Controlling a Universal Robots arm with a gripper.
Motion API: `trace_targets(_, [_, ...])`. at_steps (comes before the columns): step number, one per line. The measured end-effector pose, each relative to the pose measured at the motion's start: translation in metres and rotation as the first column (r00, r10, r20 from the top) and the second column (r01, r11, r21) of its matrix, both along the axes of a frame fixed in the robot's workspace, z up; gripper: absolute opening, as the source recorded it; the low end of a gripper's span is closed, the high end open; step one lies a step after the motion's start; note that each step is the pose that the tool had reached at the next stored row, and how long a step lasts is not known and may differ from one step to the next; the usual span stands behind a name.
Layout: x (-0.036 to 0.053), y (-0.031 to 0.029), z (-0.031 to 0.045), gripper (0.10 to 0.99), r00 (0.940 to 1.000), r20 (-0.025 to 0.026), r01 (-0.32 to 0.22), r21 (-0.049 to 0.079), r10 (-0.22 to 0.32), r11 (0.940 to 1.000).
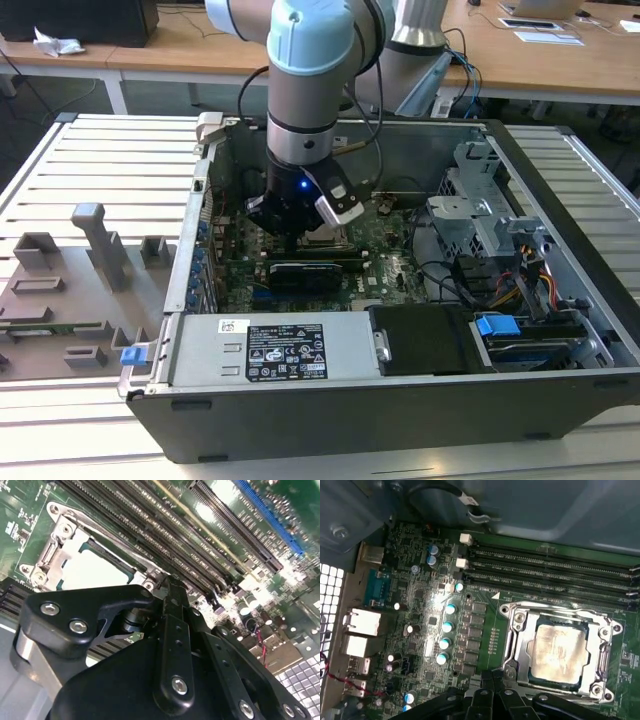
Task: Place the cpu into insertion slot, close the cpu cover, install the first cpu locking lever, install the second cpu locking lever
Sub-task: 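Install the second cpu locking lever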
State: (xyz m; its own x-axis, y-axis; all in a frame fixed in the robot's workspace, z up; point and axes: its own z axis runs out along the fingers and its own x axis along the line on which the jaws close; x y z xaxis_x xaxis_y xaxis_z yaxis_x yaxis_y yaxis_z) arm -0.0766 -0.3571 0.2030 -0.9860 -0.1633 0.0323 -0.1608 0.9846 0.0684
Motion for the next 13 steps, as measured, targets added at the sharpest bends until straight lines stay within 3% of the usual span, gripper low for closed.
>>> trace_targets(3, [-0.0001,0.0006,0.0020,0.106,1.0000,0.0009,0.000,0.002,0.000,1.0000])
trace_targets(5, [-0.0001,0.0007,0.0094,0.106,1.0000,0.0010,0.000,0.001,0.000,1.0000])
trace_targets(11, [-0.0002,0.0007,0.0433,0.106,1.0000,0.0011,0.000,0.001,0.000,1.0000])
trace_targets(13, [-0.0001,0.0007,0.0597,0.106,1.0000,0.0010,0.000,0.000,0.000,1.0000])
